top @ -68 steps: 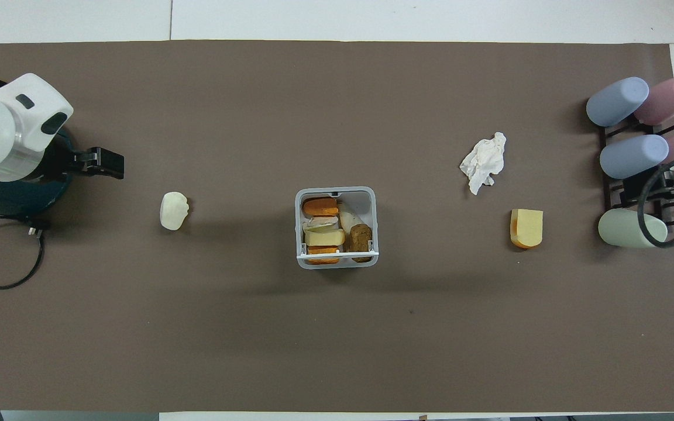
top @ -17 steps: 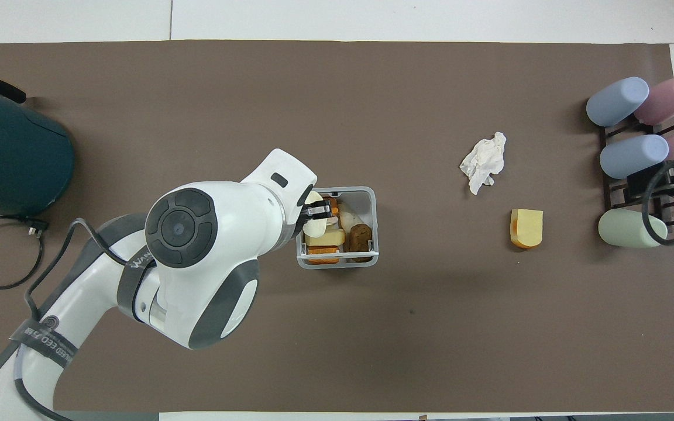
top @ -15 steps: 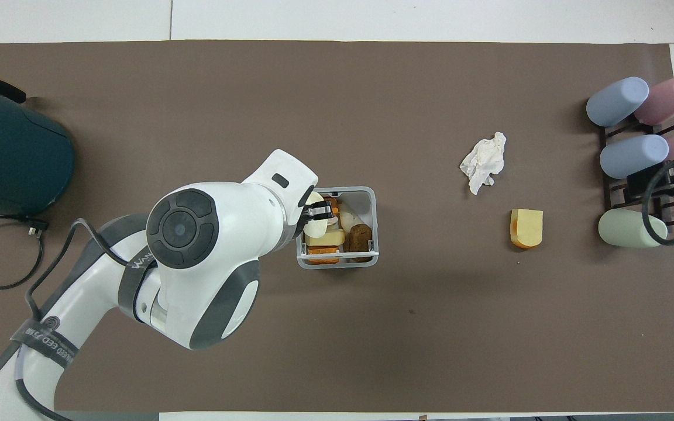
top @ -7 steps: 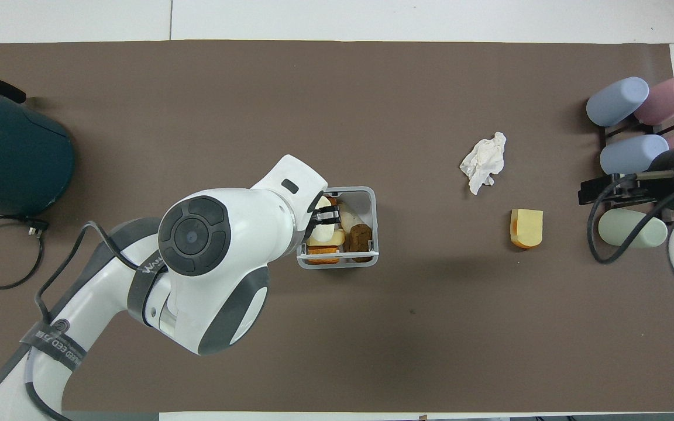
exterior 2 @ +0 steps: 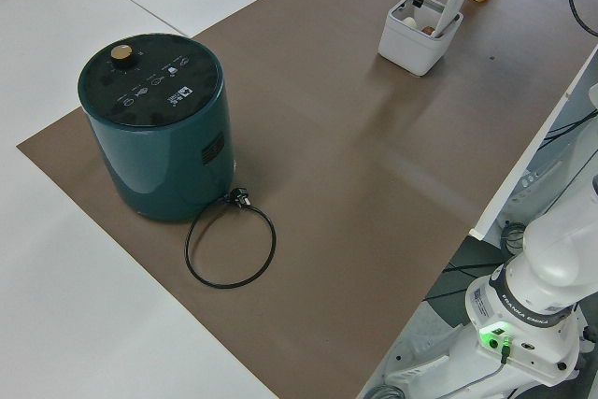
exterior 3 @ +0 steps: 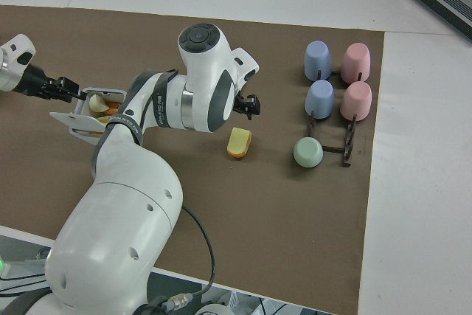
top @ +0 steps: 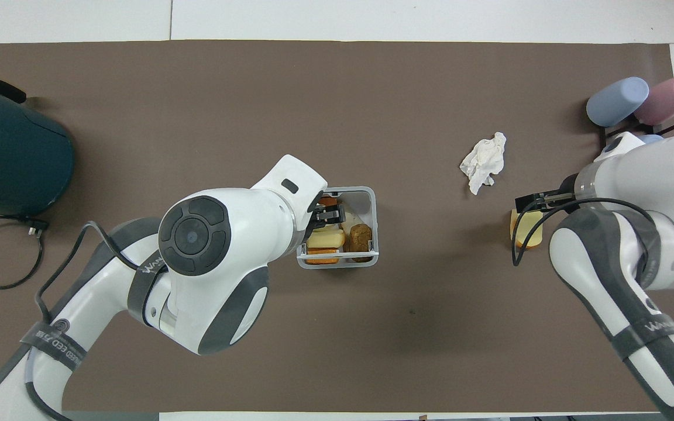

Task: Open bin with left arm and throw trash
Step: 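Grasp the yellow block with the right gripper while the left gripper withdraws, then carry the yellow block over the bin with the right gripper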

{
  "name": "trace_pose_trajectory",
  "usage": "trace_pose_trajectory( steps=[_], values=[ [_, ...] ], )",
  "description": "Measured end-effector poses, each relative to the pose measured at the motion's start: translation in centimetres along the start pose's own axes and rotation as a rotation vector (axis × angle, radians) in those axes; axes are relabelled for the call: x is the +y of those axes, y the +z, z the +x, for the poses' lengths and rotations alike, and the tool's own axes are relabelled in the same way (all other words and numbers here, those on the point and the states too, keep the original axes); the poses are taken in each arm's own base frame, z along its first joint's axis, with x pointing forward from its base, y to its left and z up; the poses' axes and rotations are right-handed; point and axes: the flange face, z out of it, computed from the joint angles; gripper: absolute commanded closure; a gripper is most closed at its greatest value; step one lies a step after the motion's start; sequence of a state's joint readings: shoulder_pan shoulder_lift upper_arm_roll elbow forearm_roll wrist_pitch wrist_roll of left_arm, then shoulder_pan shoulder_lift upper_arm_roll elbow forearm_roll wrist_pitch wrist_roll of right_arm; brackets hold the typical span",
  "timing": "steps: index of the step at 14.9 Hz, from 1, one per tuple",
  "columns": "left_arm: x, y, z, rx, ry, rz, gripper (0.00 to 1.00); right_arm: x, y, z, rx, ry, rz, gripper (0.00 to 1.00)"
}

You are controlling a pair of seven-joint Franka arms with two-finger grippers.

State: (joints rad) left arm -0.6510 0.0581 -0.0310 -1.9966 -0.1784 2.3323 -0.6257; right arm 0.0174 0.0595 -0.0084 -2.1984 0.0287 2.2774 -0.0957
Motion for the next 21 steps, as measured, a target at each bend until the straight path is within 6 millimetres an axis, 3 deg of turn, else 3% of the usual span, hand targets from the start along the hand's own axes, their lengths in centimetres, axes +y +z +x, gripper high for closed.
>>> trace_pose_trajectory(
  steps=[3,4,6,9,14,17,19,21],
  values=[
    [-0.7,0.0,0.0,-0.033,-0.011,0.027,0.0,0.0,3.7,-0.6,-0.02,-0.004,0.0,0.0],
    [-1.1,-0.2,0.2,-0.04,-0.019,0.034,0.0,0.0,4.3,-0.7,-0.031,-0.005,0.001,0.1],
    [-2.8,-1.0,1.5,-0.034,-0.054,0.04,0.0,0.0,5.3,-1.0,-0.051,-0.007,0.002,0.47],
    [-7.1,-3.1,4.0,-0.045,-0.079,0.065,0.0,0.0,5.9,-1.4,-0.091,-0.007,0.006,1.0],
    [-16.7,-8.4,7.4,-0.082,-0.026,0.103,0.0,0.0,4.7,-1.0,-0.148,-0.007,0.013,1.0],
    [-22.4,-11.2,9.0,-0.069,0.03,0.173,0.0,-0.6,0.4,1.2,-0.16,-0.01,0.021,1.0],
    [-24.5,-13.1,9.9,-0.065,0.049,0.204,0.0,-3.2,-3.2,3.0,-0.149,0.044,0.068,1.0],
    [-26.0,-15.5,10.6,-0.072,0.071,0.212,0.0,-7.6,-6.5,4.5,-0.149,0.158,0.154,1.0]
  ],
)
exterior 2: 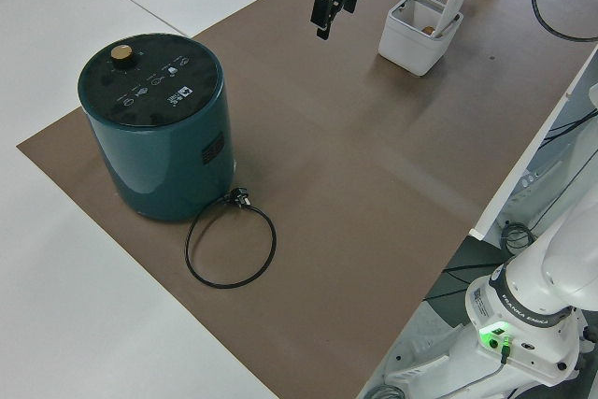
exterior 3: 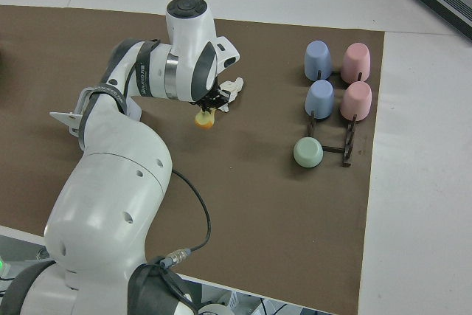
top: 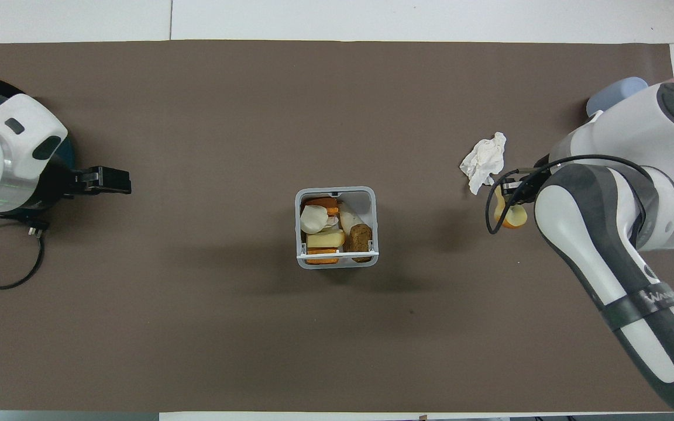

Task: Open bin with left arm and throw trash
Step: 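Carry the yellow block over the bin with the right gripper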

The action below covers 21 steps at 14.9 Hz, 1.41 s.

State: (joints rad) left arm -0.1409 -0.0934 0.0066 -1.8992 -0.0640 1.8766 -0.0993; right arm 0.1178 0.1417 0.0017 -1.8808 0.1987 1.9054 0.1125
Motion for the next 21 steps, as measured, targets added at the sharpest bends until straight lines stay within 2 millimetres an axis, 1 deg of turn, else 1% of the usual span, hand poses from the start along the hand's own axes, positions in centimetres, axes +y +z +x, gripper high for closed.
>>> trace_pose_trajectory(
  steps=[1,2,4,6,7,9,10,11,12,13,14,16,21],
  values=[
    [-0.9,-1.2,0.2,-0.003,0.006,0.002,0.0,-2.8,-0.8,0.1,0.0,0.067,0.047,1.0],
    [-1.8,-2.6,0.3,-0.004,0.011,0.003,0.0,-5.6,-1.2,0.0,-0.004,0.141,0.09,1.0],
    [-3.0,-5.4,0.4,0.0,0.015,0.003,0.0,-10.9,-1.0,-0.6,-0.007,0.279,0.16,1.0],
    [-3.4,-7.6,0.5,-0.004,0.014,0.006,0.0,-15.5,0.2,-1.3,0.01,0.393,0.211,1.0],
    [-3.5,-8.3,0.7,-0.014,0.013,0.012,0.0,-17.6,0.9,-1.8,0.02,0.435,0.221,1.0],
    [-3.8,-8.9,1.3,-0.045,0.015,0.034,0.0,-21.1,2.1,-2.9,0.042,0.475,0.239,1.0],
    [-3.8,-9.0,1.6,-0.058,0.017,0.041,0.0,-22.4,2.8,-3.6,0.05,0.474,0.244,0.93],
    [-3.9,-9.0,1.9,-0.065,0.02,0.044,0.0,-23.5,3.6,-4.4,0.05,0.47,0.243,0.43],
    [-3.9,-8.9,2.0,-0.071,0.021,0.045,0.0,-24.3,4.3,-5.1,0.046,0.47,0.239,0.09],
    [-4.1,-8.7,2.0,-0.075,0.019,0.045,0.0,-24.7,4.8,-5.5,0.044,0.472,0.236,0.0],
    [-4.4,-8.6,2.1,-0.078,0.018,0.045,0.0,-24.7,5.1,-5.6,0.04,0.476,0.233,0.0],
    [-4.7,-8.4,2.1,-0.081,0.018,0.045,0.0,-24.4,4.9,-5.5,0.044,0.48,0.231,0.0],
    [-4.4,-8.4,2.1,-0.084,0.028,0.045,0.0,-23.3,4.1,-4.7,0.12,0.432,0.166,0.0]
  ],
)
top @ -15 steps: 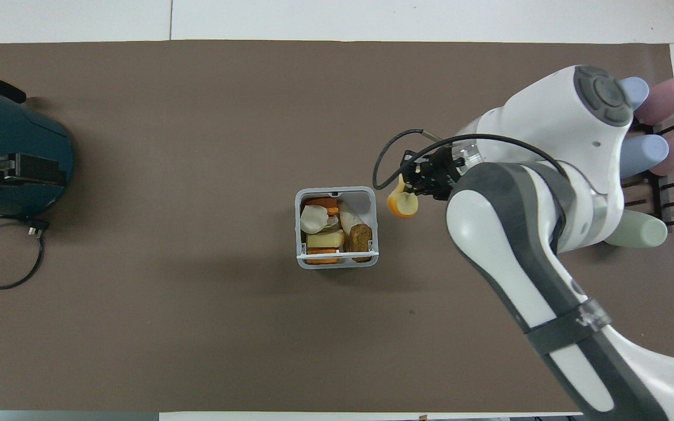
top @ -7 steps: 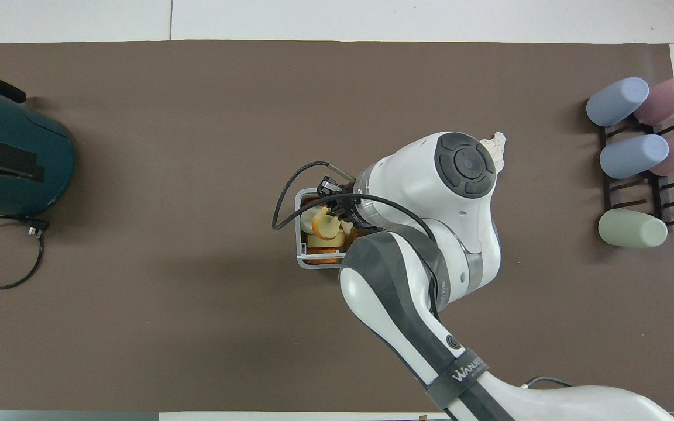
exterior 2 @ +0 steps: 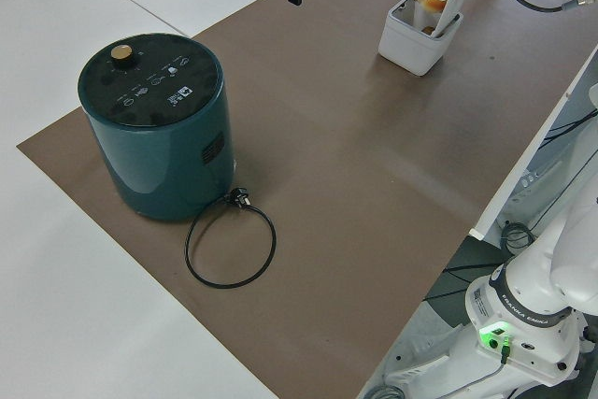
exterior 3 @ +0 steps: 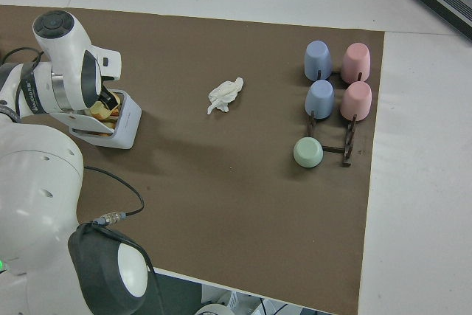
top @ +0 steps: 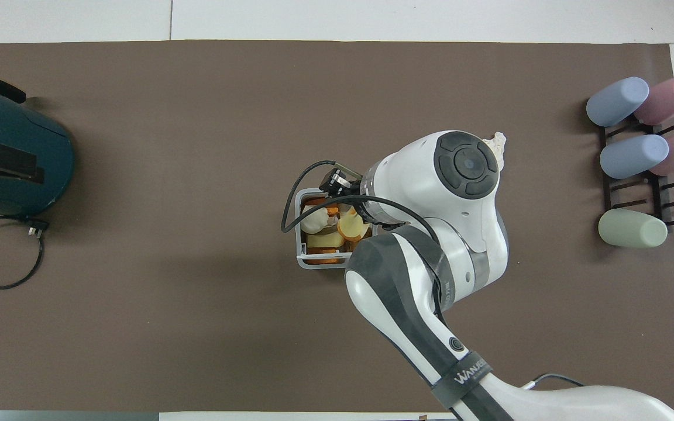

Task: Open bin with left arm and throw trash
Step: 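Release the yellow block into the bin and lift the right gripper, then reach and grasp the crumpled white tissue with the right gripper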

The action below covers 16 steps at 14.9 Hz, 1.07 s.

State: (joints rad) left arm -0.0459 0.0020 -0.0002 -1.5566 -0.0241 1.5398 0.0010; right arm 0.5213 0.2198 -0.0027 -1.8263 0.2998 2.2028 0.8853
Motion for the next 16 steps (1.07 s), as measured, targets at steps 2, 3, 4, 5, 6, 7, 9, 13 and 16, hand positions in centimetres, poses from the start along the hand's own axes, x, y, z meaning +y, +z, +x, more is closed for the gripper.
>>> trace_pose_trajectory(
  steps=[2,3,4,5,6,7,9,13,16],
  values=[
    [0.1,0.0,0.0,-0.004,0.001,0.0,0.0,0.1,-0.3,0.3,0.009,-0.011,-0.002,0.0],
    [0.1,0.0,-0.1,-0.005,0.002,0.0,0.0,-0.1,-0.2,-0.1,0.006,-0.018,-0.003,0.0],
    [0.1,0.0,-0.1,-0.005,0.002,0.0,0.0,-0.5,0.0,-0.7,0.003,-0.03,-0.006,0.0],
    [0.1,0.0,-0.1,-0.005,0.001,0.0,0.0,-0.7,0.2,-1.3,0.002,-0.043,-0.012,0.0],
    [0.0,0.0,-0.1,-0.005,0.001,0.0,0.0,-0.7,0.3,-1.5,0.009,-0.074,-0.031,0.0],
    [0.0,0.0,-0.1,-0.005,0.0,0.0,0.0,-0.3,0.2,-1.1,0.023,-0.14,-0.065,0.0],
    [-0.1,0.0,-0.1,-0.005,-0.002,0.0,0.0,1.4,-0.9,1.8,0.044,-0.282,-0.122,0.0],
    [-0.2,0.0,-0.1,-0.005,-0.004,0.0,0.0,8.0,-2.3,10.1,0.077,-0.503,-0.172,0.0],
    [-0.2,0.0,-0.1,-0.005,-0.004,0.0,0.0,13.2,-0.8,14.1,0.094,-0.543,-0.218,0.0]
  ],
)
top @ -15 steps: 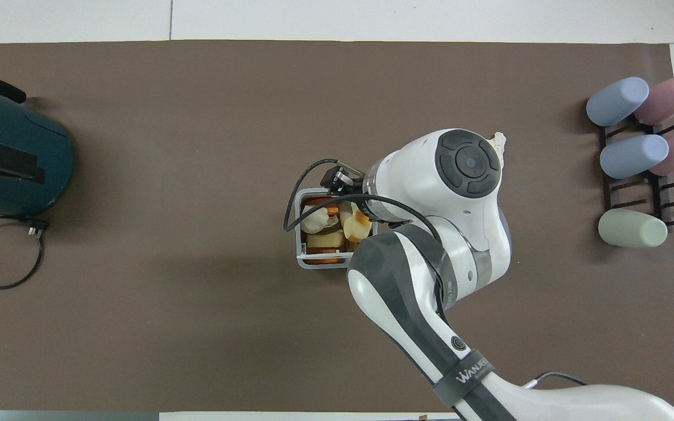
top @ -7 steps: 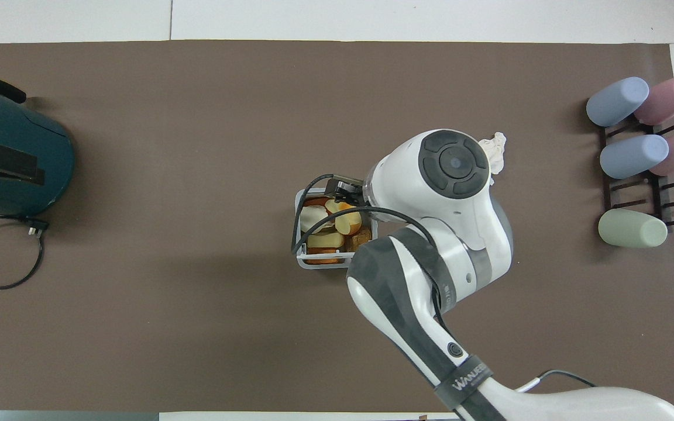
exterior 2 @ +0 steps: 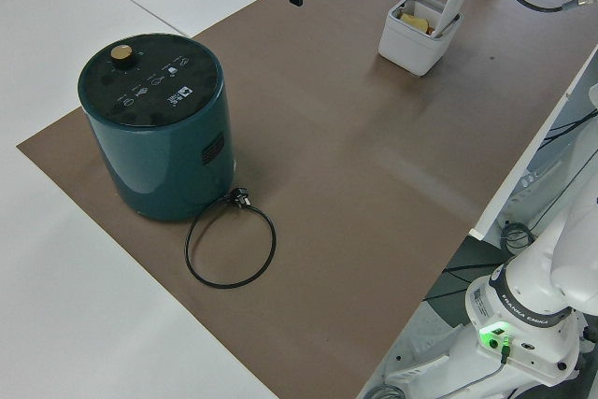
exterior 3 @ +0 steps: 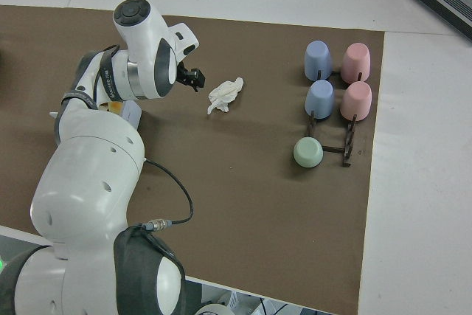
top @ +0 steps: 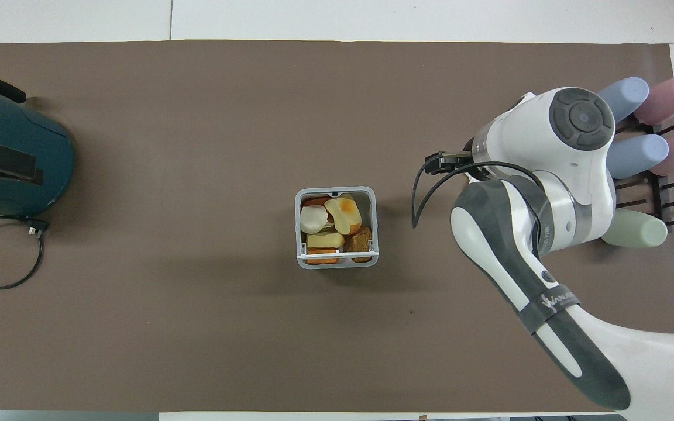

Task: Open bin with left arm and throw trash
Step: 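Reach and grasp the crumpled white tissue with the right gripper, then carry the white tissue over the bin with the right gripper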

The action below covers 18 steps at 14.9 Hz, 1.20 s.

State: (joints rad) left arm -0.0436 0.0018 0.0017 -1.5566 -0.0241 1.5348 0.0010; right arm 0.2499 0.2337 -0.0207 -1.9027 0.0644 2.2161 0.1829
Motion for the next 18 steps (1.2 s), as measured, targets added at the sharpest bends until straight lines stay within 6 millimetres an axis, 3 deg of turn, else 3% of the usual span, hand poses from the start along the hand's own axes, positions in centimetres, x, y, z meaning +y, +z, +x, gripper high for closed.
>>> trace_pose_trajectory(
  steps=[2,4,7,9,11,12,16,18],
  values=[
    [0.0,0.0,0.0,0.0,0.0,0.0,0.0,2.0,2.8,-0.2,-0.031,0.004,-0.035,0.0],
    [0.0,0.0,0.0,0.0,0.0,0.0,0.0,2.8,5.1,-0.3,-0.057,-0.006,-0.062,0.0],
    [0.0,0.0,0.0,0.0,0.0,0.0,0.0,4.5,7.2,0.0,-0.07,-0.047,-0.124,0.02],
    [0.0,0.0,0.0,0.0,0.0,0.0,0.0,5.2,7.8,0.2,-0.069,-0.06,-0.13,0.23],
    [0.0,0.0,0.0,0.0,0.0,0.0,0.0,5.7,7.9,0.3,-0.068,-0.069,-0.13,0.79],
    [0.0,0.0,0.0,0.0,0.0,0.0,0.0,5.7,7.9,0.3,-0.068,-0.069,-0.13,1.0],
    [0.0,0.0,0.0,0.0,0.0,0.0,0.0,5.8,7.7,0.4,-0.074,-0.071,-0.132,1.0],
    [0.0,0.0,0.0,0.0,0.0,0.0,0.0,5.5,6.5,0.9,-0.099,-0.071,-0.137,1.0]
  ],
)
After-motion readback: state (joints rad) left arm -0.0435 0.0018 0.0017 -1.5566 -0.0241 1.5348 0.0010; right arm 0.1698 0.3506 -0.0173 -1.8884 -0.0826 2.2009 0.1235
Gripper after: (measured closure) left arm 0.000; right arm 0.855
